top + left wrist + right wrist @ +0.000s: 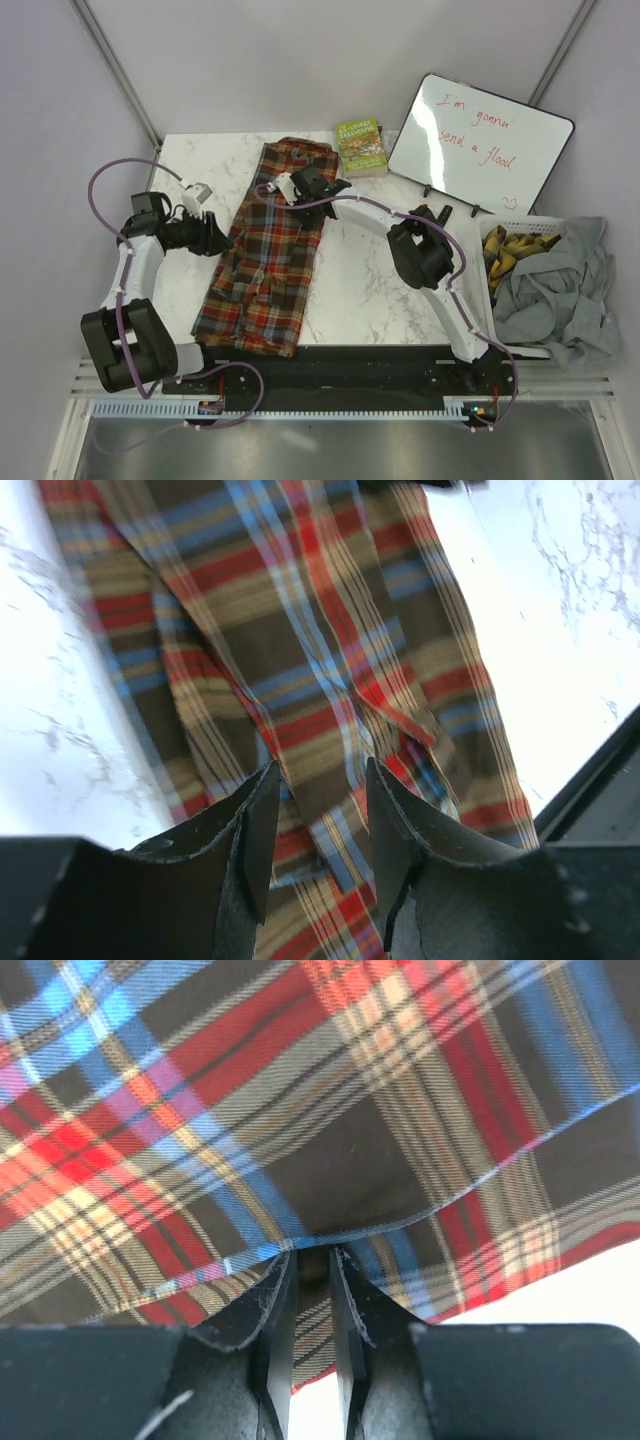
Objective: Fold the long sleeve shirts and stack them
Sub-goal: Fold the shirt
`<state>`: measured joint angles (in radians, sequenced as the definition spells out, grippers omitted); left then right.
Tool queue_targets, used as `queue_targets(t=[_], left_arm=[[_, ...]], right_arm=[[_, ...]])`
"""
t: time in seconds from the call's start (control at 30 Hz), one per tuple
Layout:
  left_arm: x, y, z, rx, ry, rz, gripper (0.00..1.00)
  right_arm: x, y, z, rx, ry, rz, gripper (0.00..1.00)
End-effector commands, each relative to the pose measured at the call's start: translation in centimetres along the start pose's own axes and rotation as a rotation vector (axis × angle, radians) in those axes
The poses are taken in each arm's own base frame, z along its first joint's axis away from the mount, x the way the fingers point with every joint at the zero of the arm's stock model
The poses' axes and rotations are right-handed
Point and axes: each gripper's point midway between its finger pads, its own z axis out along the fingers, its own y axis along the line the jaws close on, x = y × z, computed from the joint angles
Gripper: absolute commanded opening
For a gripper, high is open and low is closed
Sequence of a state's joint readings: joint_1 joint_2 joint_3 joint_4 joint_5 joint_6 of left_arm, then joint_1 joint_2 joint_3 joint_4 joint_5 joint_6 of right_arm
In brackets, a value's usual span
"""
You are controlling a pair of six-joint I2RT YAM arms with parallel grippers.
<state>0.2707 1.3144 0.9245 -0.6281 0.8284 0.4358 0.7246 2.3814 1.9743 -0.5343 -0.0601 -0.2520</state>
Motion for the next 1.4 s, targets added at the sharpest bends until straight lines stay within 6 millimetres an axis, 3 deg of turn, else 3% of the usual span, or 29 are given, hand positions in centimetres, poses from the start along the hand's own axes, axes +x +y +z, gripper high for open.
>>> queue_targets(t=[0.0,0.13,0.23,0.27,0.33,0.47,0.57,0.63,0.83,0.97,1.17,1.37], left_arm=[[0.5,-2.4,-0.4,0.079,-0.037,-0.051,0.47],[-0.3,-2.9,-0.5,0.085,-0.054,-0.076,0.48],[0.3,-2.7,-0.5,0.088,0.005,-0.015,0.52],[0.4,-2.3,-0.6,0.091,0.012,0.088,0.55],[1.5,-1.9,-0.7,0.087,0.062,0.146,0.64],[3.3,-1.4,-0.9,0.158,0.156,0.345,0.70],[3.9,-0.5,-0.5,0.177,0.188,0.434,0.68],[4.4,0.3,-0.2,0.192,0.209,0.525,0.63],[7.7,-0.1,1.1,0.253,0.293,0.727,0.53],[11.6,-0.1,2.2,0.285,0.388,0.817,0.42],[15.8,-2.1,3.5,0.362,0.523,0.869,0.33],[16.7,-5.4,4.7,0.416,0.532,0.865,0.31]], right_arm=[[2.9,-5.0,3.3,0.177,0.119,-0.103,0.25],[2.1,-7.9,3.1,0.229,0.111,-0.158,0.26],[0.4,-8.4,1.3,0.206,0.063,-0.216,0.33],[-0.6,-8.2,-0.3,0.193,0.030,-0.246,0.34],[-2.4,-7.2,-2.3,0.137,-0.045,-0.294,0.43],[-4.9,-4.4,-9.0,0.046,-0.193,-0.360,0.60],[-4.6,-1.2,-11.6,-0.068,-0.238,-0.373,0.60],[-3.4,0.5,-12.2,-0.125,-0.207,-0.354,0.58],[1.2,5.9,-11.2,-0.324,-0.086,-0.111,0.50],[4.7,7.2,-8.6,-0.368,-0.001,-0.045,0.42],[7.3,6.7,-5.4,-0.341,0.080,-0.064,0.38],[8.1,3.1,-4.5,-0.255,0.102,-0.092,0.38]])
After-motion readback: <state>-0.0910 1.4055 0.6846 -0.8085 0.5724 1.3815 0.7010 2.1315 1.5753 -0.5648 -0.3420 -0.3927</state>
